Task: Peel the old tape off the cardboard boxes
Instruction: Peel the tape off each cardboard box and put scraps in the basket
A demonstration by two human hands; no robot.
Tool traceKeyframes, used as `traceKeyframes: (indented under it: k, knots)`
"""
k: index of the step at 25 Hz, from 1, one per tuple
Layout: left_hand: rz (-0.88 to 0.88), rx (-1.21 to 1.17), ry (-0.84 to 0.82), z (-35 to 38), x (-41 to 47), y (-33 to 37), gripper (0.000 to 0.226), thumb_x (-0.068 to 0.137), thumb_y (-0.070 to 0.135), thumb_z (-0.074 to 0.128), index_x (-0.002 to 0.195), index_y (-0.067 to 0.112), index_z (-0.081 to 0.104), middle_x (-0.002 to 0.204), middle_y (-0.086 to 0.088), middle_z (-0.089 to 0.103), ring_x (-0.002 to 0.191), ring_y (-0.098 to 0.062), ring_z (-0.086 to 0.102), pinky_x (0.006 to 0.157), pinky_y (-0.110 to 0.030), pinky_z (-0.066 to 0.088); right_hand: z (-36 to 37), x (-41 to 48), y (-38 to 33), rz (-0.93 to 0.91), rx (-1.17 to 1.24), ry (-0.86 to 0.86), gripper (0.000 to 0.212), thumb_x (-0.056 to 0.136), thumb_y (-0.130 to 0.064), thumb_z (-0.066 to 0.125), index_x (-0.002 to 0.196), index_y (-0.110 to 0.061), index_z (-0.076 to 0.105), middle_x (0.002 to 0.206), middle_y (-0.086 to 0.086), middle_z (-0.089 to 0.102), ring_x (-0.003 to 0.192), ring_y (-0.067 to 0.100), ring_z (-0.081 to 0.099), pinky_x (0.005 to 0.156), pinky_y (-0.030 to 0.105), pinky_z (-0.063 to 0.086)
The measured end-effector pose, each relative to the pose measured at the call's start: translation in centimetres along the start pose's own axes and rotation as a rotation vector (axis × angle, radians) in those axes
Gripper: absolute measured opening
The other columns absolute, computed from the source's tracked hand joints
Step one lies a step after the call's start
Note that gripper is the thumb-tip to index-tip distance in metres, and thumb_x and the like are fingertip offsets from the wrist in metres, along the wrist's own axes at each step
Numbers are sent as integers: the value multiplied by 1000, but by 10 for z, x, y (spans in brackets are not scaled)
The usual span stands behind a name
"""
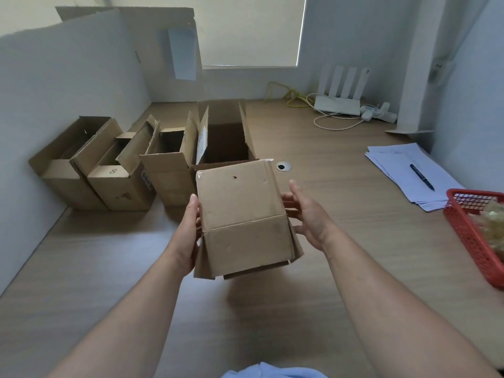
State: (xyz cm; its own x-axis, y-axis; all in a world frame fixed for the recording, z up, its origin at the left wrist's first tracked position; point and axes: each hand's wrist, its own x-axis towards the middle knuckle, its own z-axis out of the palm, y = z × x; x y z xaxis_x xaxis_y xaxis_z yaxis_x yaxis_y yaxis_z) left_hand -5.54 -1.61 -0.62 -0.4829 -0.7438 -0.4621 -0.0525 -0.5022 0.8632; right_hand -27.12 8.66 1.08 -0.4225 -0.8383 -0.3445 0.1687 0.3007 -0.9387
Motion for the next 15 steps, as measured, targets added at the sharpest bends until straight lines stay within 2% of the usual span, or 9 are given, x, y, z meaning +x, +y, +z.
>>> traceKeyframes:
  k: [3, 5, 7, 9, 13, 15]
  knots:
    - [42, -34, 6, -1, -3, 1, 64, 86, 76, 29, 126, 36, 58, 118, 3, 65, 107, -15, 58, 75, -42, 49, 5, -3, -3, -14, -29, -55, 47, 82, -69, 47, 103, -34, 69, 105, -13, 70, 101, 10, 62, 73, 38, 49]
    - [55, -88, 26, -4, -4, 2, 66, 87, 77, 25, 124, 33, 58, 110, 2, 68, 98, -18, 60, 66, -39, 51, 5, -3, -5, 31, 49, -47, 50, 83, -71, 44, 103, -31, 68, 112, -6, 68, 106, 16, 60, 82, 48, 49]
    - [75, -125, 45, -8, -5, 0, 68, 87, 76, 25, 124, 30, 58, 107, 0, 68, 95, -20, 60, 67, -40, 53, 5, -4, -6, 74, 48, -52, 64, 82, -75, 39, 105, -22, 67, 114, 3, 67, 110, 22, 58, 91, 58, 45]
    - [102, -135, 52, -8, -7, -1, 64, 90, 72, 29, 124, 28, 60, 112, -2, 68, 104, -22, 60, 84, -45, 51, 6, -6, -7, 92, 11, -58, 72, 80, -78, 37, 104, -16, 66, 112, 7, 67, 110, 24, 58, 94, 62, 44]
    - [162, -102, 37, -6, -14, -8, 33, 90, 46, 45, 107, 30, 68, 99, 5, 68, 96, -14, 57, 71, -38, 47, 10, -9, -7, 74, -51, -37, 75, 77, -82, 32, 89, -17, 68, 103, 3, 70, 107, 21, 59, 96, 61, 41]
    - [171, -86, -6, -8, -15, -14, 37, 84, 31, 39, 107, 31, 68, 99, 5, 68, 96, -14, 55, 72, -38, 46, 9, -9, 0, 94, -79, -13, 69, 77, -82, 32, 73, -22, 67, 90, -4, 70, 107, 20, 58, 97, 59, 39]
